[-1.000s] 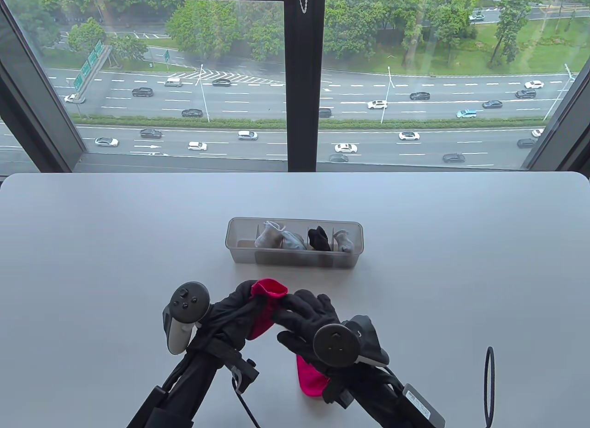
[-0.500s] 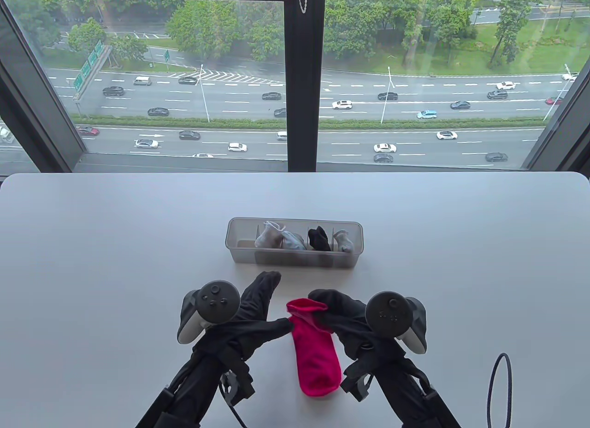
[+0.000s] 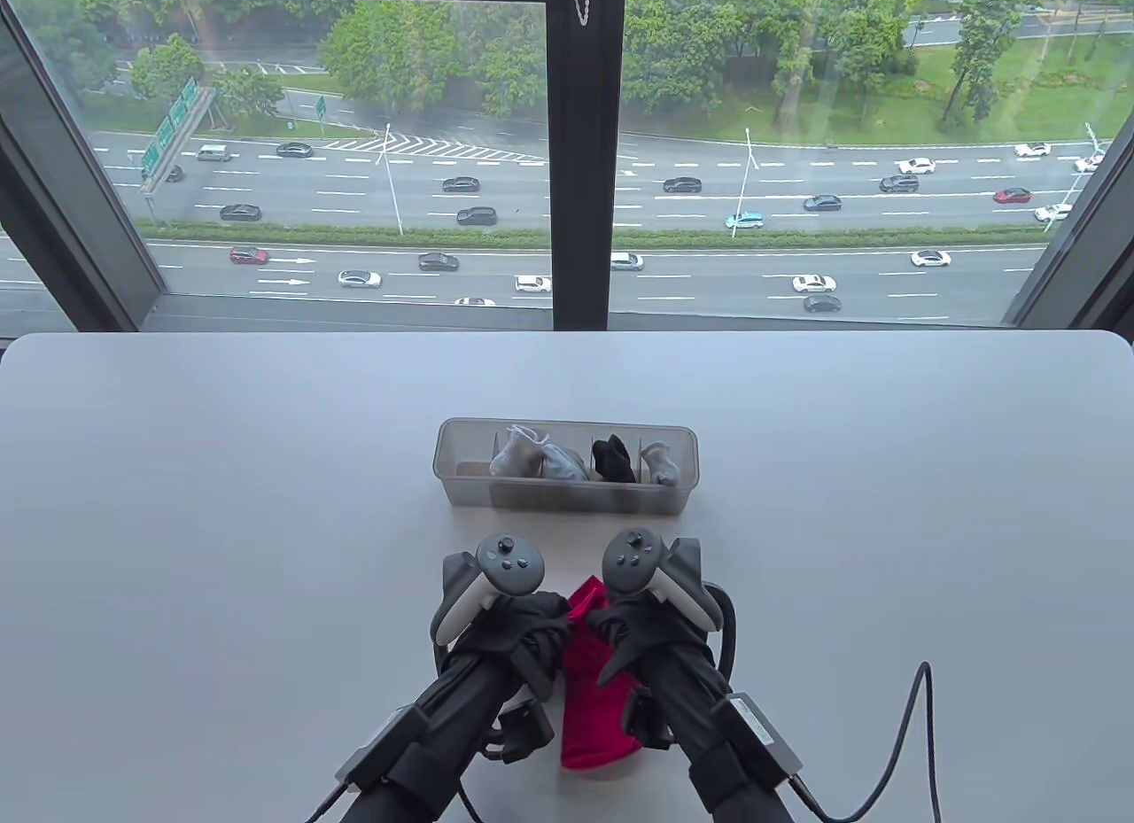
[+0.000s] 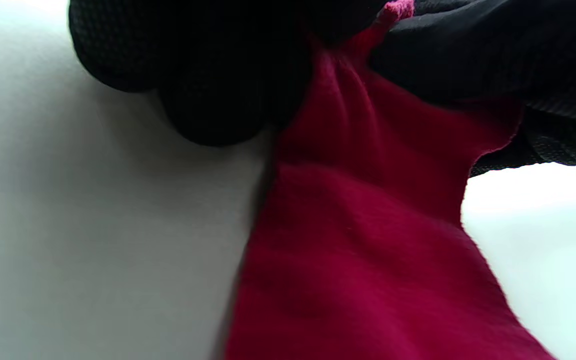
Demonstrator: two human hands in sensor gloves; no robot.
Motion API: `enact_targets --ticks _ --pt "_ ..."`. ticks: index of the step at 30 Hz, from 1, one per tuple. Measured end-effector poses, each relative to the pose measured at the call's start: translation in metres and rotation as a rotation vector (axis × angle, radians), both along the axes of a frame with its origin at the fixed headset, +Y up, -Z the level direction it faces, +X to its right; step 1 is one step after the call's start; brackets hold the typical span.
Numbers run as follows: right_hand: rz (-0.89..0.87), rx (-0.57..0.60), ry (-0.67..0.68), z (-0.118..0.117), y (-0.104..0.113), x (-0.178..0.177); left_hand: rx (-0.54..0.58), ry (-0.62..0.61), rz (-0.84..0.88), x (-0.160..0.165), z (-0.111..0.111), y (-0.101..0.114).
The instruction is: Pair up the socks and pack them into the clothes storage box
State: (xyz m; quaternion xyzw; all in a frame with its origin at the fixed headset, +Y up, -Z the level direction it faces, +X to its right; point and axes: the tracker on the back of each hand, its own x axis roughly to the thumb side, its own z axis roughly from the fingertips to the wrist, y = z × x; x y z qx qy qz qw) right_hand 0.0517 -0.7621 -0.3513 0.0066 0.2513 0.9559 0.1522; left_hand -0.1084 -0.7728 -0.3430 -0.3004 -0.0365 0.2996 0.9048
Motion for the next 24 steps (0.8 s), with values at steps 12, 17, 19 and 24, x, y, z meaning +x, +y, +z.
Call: enact_targets --ticks 12,17,19,24 --pt "-0.223 0.225 0.128 0.021 0.004 0.012 0.202 0.004 0.177 -0.033 0.016 0.036" --pt "-0.486 0.389 0.188 0.043 0.042 0.011 0.026 -0.112 0.423 -0.039 0.023 0.047" --pt "-0.485 0.479 0.165 0.044 0.049 0.013 0.234 0.041 0.521 -0.045 0.026 0.057" --pt "-0.490 0.657 0.177 0.048 0.070 0.030 0.354 0.154 0.550 -0.065 0.024 0.065"
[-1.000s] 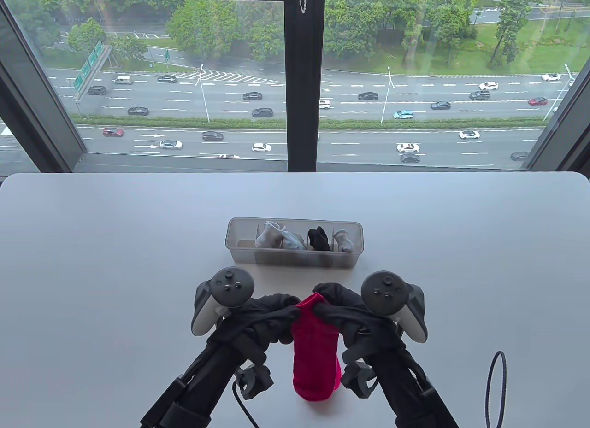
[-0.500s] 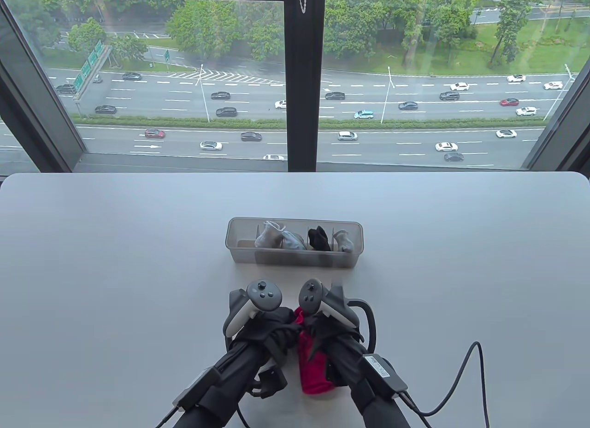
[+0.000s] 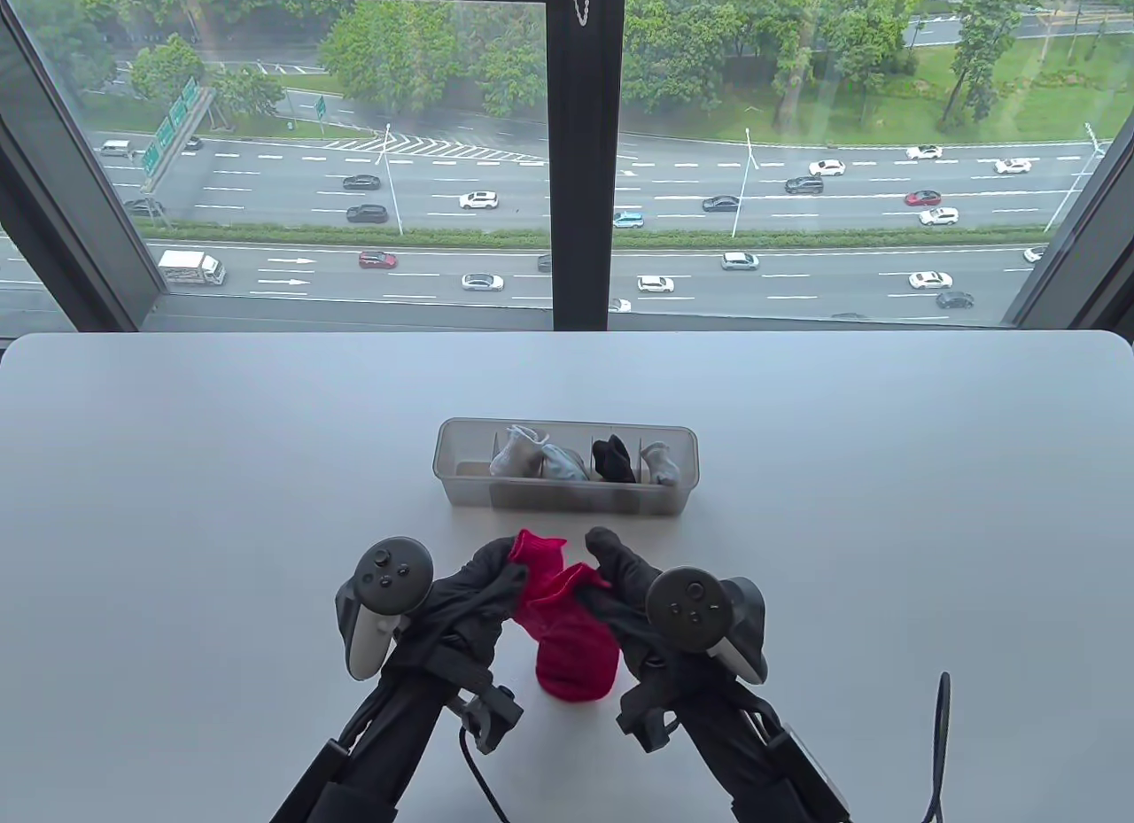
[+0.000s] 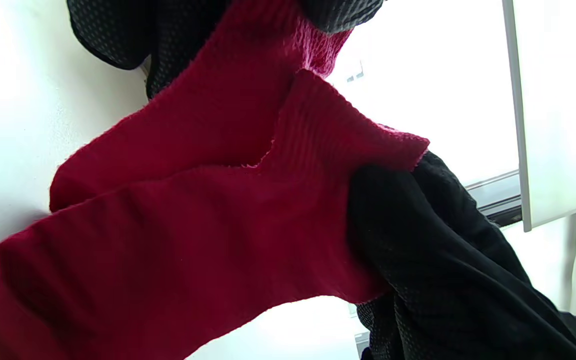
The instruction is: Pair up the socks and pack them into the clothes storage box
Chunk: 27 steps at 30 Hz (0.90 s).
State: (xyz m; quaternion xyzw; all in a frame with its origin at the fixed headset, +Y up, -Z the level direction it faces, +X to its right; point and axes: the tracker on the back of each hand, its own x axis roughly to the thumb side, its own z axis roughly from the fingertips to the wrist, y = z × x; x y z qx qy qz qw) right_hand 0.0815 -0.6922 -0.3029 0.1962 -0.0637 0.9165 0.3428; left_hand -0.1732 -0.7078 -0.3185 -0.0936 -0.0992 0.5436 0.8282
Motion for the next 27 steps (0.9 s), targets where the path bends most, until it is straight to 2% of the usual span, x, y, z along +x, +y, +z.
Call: enact_targets --ticks 2,4,7,9,12,13,14,16,17,18,19,21,23,25,27 --pt "-0.004 -0.023 0.203 0.001 0.011 -0.001 0.008 -0.027 0.005 -0.001 -0.001 0.002" --pt "-0.044 -0.061 0.264 0.004 0.018 -0.004 0.032 -0.109 0.042 0.004 -0.001 0.006" --pt "-0.122 -0.042 0.187 0.005 0.018 -0.007 0.045 -0.291 0.112 0.017 0.003 0.011" --pt "-0.136 0.035 0.093 0.007 0.017 -0.003 0.060 -0.312 0.162 0.019 0.005 0.011" --pt "-0.155 0.038 0.061 0.010 0.018 -0.003 0.047 -0.397 0.250 0.024 0.007 0.008" --pt "-0.151 0.046 0.050 0.010 0.018 -0.004 0.030 -0.444 0.226 0.027 0.009 0.009" --pt "-0.133 0.048 0.054 0.010 0.018 -0.005 0.034 -0.447 0.191 0.029 0.010 0.010" --pt "-0.124 0.049 0.036 0.010 0.016 -0.005 0.091 -0.310 0.060 0.031 0.013 0.016" --pt "-0.119 0.048 0.027 0.010 0.015 -0.004 0.161 -0.235 0.022 0.030 0.014 0.019" --pt "-0.091 0.046 0.036 0.008 0.016 -0.002 0.185 -0.272 0.016 0.031 0.013 0.022" --pt "-0.040 0.015 0.083 0.004 0.018 0.001 0.160 -0.310 0.004 0.029 0.014 0.023" --pt "0.061 -0.113 0.215 -0.003 0.018 0.010 0.153 -0.372 0.003 0.029 0.015 0.023" --pt "0.008 -0.087 0.183 -0.004 0.017 0.015 0.151 -0.342 -0.071 0.029 0.016 0.026" --pt "-0.026 -0.071 0.152 -0.004 0.016 0.017 0.203 -0.278 -0.195 0.030 0.016 0.030" --pt "-0.008 0.002 0.119 -0.001 0.018 0.015 0.288 -0.246 -0.336 0.031 0.018 0.035"
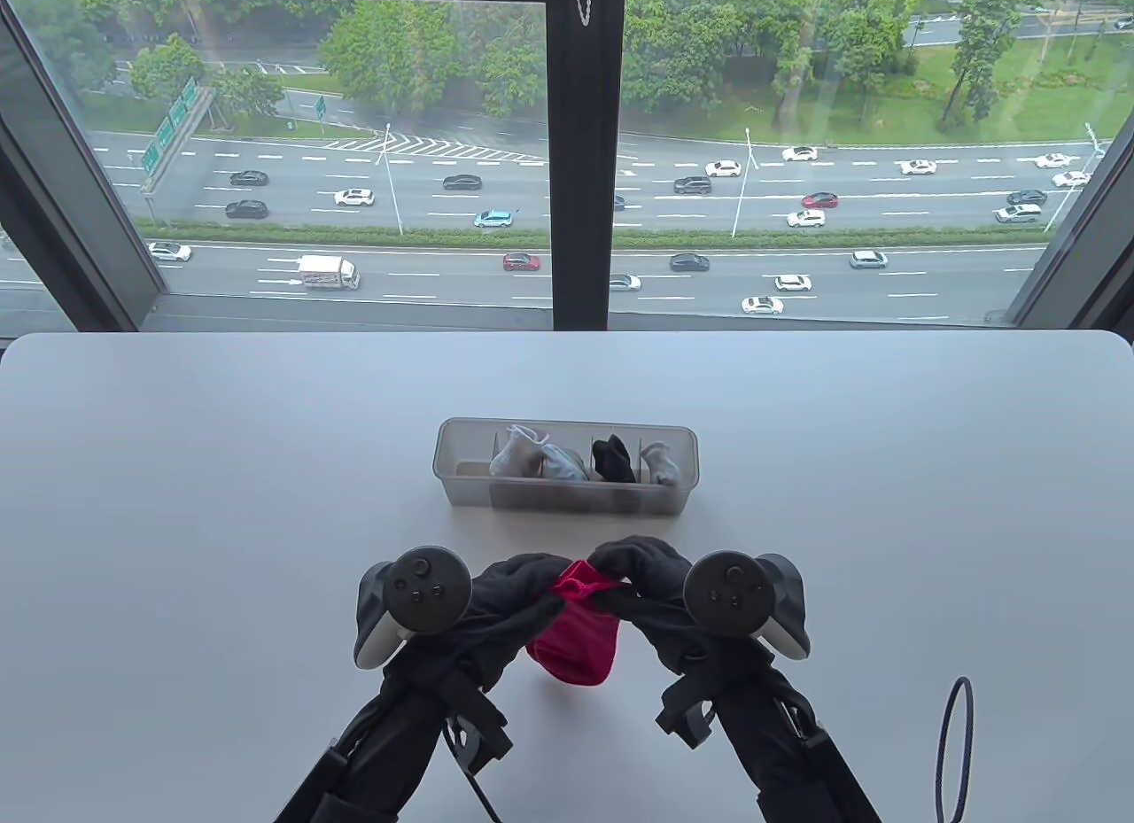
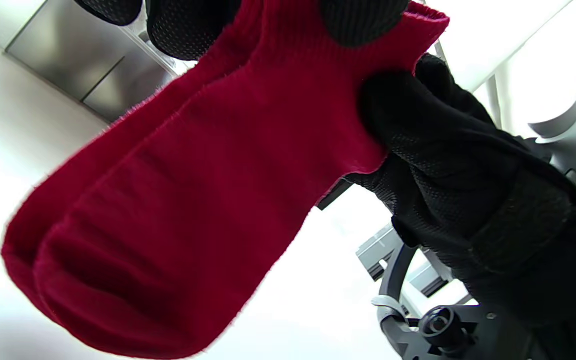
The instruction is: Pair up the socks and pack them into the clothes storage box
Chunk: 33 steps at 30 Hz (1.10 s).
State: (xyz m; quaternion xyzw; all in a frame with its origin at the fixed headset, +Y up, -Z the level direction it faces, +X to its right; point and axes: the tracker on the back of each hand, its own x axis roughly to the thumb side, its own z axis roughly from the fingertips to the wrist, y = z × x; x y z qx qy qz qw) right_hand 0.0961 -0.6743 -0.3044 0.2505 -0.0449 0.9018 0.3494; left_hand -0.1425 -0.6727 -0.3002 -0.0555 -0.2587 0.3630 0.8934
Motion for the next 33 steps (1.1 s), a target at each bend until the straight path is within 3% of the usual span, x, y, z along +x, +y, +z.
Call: enact_targets --ticks 2,4,6,8,9,11,14,15,17,19,21,22,24,28,31,33 --pt "0.028 0.026 0.005 0.003 0.005 -0.004 0.071 0.007 -0.020 0.001 0.002 0.005" --pt "0.023 0.045 0.014 0.005 0.013 -0.003 0.023 -0.048 0.035 -0.001 0.001 0.007" --pt "-0.016 0.002 0.073 0.005 0.018 0.000 -0.133 -0.130 0.181 -0.005 -0.003 0.005" --pt "-0.039 -0.121 0.130 0.002 0.019 0.002 -0.374 -0.253 0.304 -0.006 -0.008 -0.005" --pt "-0.033 -0.232 0.155 0.000 0.014 0.001 -0.495 -0.298 0.329 -0.005 -0.011 -0.014" --pt "0.019 -0.296 0.133 -0.007 -0.004 -0.002 -0.570 -0.247 0.223 -0.006 -0.016 -0.032" --pt "0.189 -0.304 -0.071 -0.016 -0.051 -0.009 -0.473 0.023 -0.123 -0.003 -0.018 -0.057" --pt "0.240 -0.335 -0.121 -0.019 -0.067 -0.010 -0.388 0.066 -0.282 -0.001 -0.015 -0.061" --pt "0.316 -0.380 -0.093 -0.021 -0.076 -0.008 -0.202 0.007 -0.420 0.009 -0.007 -0.056" --pt "0.356 -0.337 -0.099 -0.021 -0.072 -0.004 -0.145 -0.170 -0.479 0.029 0.004 -0.050" --pt "0.374 -0.310 -0.075 -0.020 -0.064 0.000 -0.263 -0.399 -0.497 0.052 0.014 -0.059" --pt "0.363 -0.319 -0.046 -0.018 -0.060 0.003 -0.376 -0.460 -0.532 0.064 0.021 -0.072" --pt "0.349 -0.333 -0.006 -0.014 -0.054 0.008 -0.479 -0.497 -0.650 0.072 0.027 -0.090" --pt "0.428 -0.437 0.170 0.000 -0.059 0.009 -0.391 -0.352 -0.701 0.068 0.020 -0.096" --pt "0.528 -0.606 0.291 0.008 -0.081 0.000 -0.260 -0.193 -0.571 0.057 0.010 -0.095" --pt "0.484 -0.614 0.268 0.010 -0.096 -0.008 -0.317 -0.186 -0.516 0.051 0.006 -0.096"
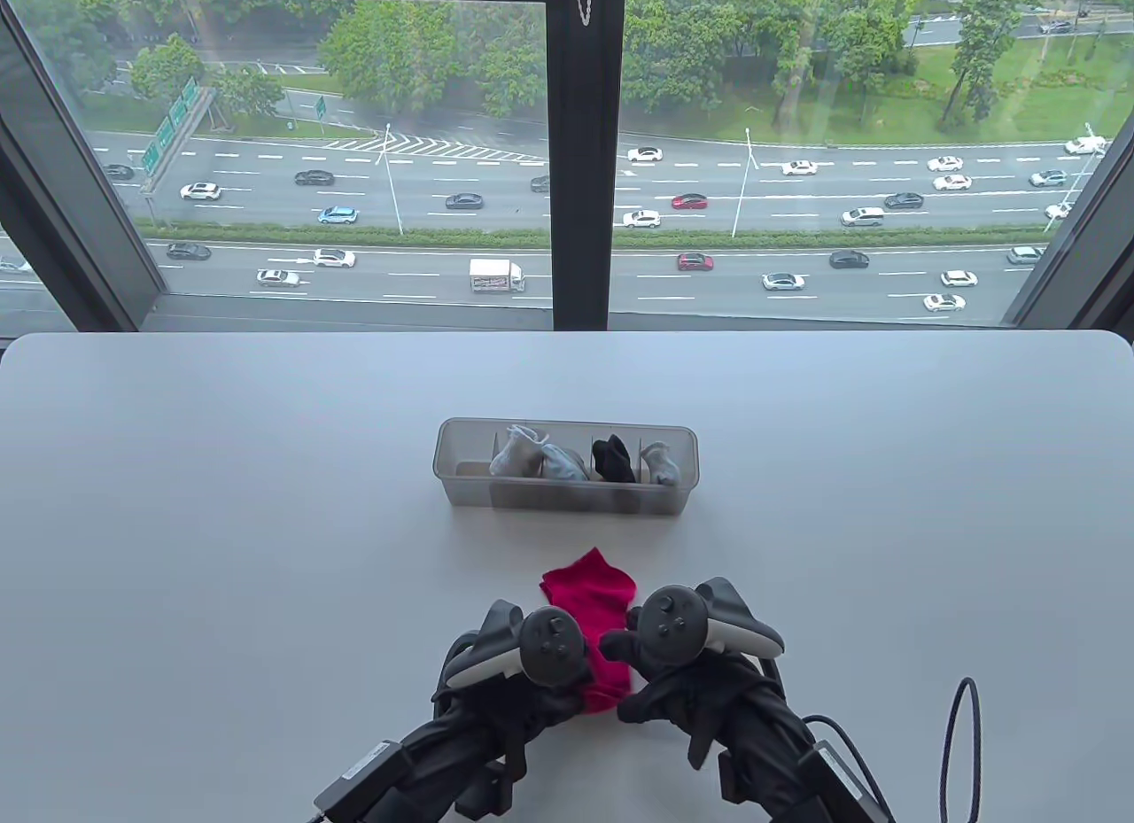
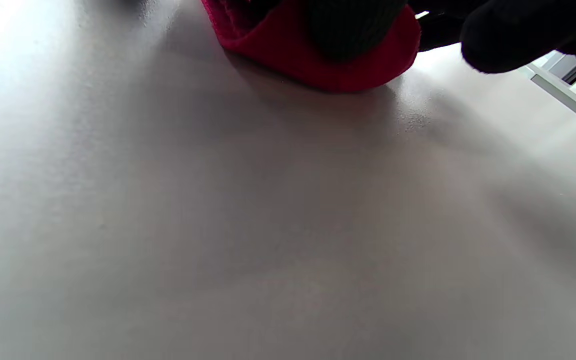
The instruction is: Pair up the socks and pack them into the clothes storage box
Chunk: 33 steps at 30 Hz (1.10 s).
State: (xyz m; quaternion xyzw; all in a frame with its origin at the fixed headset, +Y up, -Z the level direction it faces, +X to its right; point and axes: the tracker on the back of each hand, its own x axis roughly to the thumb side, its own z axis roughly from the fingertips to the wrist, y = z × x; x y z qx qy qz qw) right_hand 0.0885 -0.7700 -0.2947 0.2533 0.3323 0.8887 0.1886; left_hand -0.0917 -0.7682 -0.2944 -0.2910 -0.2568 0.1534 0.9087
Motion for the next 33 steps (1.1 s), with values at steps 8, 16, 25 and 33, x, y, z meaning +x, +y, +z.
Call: enact_targets --ticks 8,16,25,33 --pt "-0.222 -0.037 -0.273 -0.002 -0.013 0.003 -0.108 0.058 0.128 -0.014 -0.005 -0.001" --pt "-0.159 0.033 -0.228 -0.001 -0.012 -0.003 -0.058 0.068 0.076 -0.011 -0.004 -0.003" --pt "-0.122 -0.004 -0.186 0.003 -0.018 -0.008 -0.062 0.065 0.065 -0.013 -0.003 -0.003" --pt "-0.176 -0.039 -0.200 0.003 -0.019 -0.004 -0.057 0.053 0.058 -0.010 -0.003 -0.005"
